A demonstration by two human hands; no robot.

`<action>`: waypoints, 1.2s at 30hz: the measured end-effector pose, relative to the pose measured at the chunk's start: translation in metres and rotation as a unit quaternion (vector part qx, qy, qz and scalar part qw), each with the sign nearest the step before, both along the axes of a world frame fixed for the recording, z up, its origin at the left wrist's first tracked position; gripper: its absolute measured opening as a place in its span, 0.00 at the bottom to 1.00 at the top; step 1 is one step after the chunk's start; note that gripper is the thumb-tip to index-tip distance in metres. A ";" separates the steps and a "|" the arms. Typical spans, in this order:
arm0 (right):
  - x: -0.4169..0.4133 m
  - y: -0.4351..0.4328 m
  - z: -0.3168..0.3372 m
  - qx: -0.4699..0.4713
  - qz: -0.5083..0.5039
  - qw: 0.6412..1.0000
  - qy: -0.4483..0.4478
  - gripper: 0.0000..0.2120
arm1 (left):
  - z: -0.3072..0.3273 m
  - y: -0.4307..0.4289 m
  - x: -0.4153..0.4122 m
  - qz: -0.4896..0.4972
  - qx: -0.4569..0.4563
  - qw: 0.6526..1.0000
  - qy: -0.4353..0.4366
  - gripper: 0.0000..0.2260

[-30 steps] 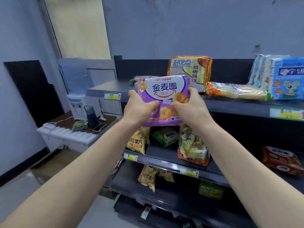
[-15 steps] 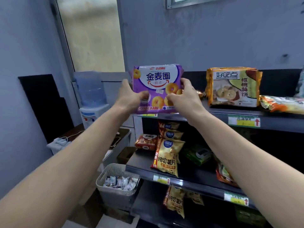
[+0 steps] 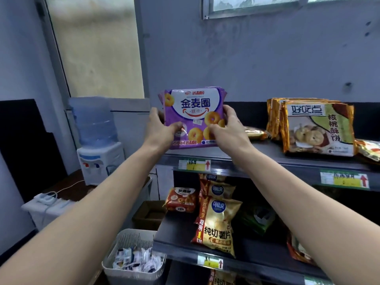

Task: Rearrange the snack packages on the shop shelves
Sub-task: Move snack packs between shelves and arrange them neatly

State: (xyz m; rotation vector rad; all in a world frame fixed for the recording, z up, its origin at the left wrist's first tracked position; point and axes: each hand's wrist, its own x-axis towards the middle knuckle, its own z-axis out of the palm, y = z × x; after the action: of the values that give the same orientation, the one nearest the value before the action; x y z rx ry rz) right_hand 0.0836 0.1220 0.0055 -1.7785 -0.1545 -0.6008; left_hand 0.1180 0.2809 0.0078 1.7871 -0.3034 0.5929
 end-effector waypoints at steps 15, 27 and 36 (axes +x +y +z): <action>0.145 -0.013 -0.010 0.040 0.063 0.990 0.118 0.22 | -0.011 -0.012 0.137 0.073 -0.016 0.996 0.047 0.11; 0.228 0.005 0.010 0.151 0.099 0.965 0.192 0.18 | 0.005 -0.017 0.237 0.217 0.014 0.972 0.092 0.08; 0.252 -0.027 -0.011 0.136 -0.041 0.976 0.163 0.16 | -0.030 -0.046 0.271 0.030 0.002 0.991 0.134 0.07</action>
State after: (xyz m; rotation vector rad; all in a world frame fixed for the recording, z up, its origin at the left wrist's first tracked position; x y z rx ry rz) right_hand 0.3360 0.0950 -0.0053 -1.5959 0.2178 -0.3609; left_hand 0.3893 0.2354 -0.0224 1.8601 -0.0665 0.3880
